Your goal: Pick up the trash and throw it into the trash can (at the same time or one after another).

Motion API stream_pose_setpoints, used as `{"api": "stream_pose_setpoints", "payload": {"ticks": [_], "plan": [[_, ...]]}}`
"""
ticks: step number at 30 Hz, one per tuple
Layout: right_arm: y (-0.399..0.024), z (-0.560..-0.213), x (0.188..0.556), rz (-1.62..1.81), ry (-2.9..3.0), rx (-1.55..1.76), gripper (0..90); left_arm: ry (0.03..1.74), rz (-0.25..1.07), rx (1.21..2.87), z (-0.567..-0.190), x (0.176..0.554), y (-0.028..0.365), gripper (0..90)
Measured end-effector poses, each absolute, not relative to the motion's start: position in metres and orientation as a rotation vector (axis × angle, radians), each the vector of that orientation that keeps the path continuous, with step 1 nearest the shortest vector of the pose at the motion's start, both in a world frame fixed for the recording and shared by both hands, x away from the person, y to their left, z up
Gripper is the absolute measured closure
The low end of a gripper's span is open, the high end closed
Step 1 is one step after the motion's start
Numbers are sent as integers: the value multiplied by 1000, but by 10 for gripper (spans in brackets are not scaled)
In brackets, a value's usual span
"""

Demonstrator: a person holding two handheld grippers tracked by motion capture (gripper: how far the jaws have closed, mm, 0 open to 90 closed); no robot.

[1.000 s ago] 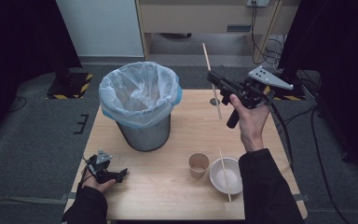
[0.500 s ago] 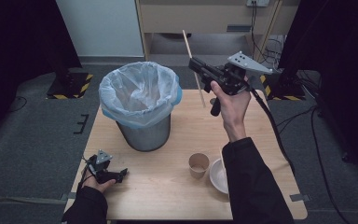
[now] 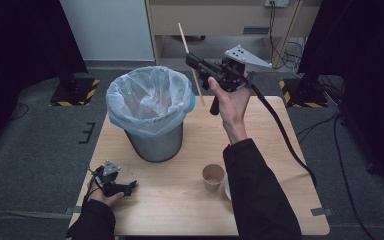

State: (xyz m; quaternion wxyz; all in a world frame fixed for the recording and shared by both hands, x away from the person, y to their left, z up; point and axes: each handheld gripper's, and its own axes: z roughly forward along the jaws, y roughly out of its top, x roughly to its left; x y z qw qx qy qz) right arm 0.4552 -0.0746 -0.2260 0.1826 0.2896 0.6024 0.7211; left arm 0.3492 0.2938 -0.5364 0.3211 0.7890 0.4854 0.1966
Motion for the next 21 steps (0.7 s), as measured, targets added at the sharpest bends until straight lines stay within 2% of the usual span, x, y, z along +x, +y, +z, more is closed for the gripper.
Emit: {"api": "stream_pose_setpoints", "payload": {"ticks": [10,21], "plan": [[-48,-217,468,2075,1679,790,860,1276,518,2072,-536,349,294,0],[-8,-234,485,2110,1683,816,859,1271,514,2073,-536,349,293,0]]}}
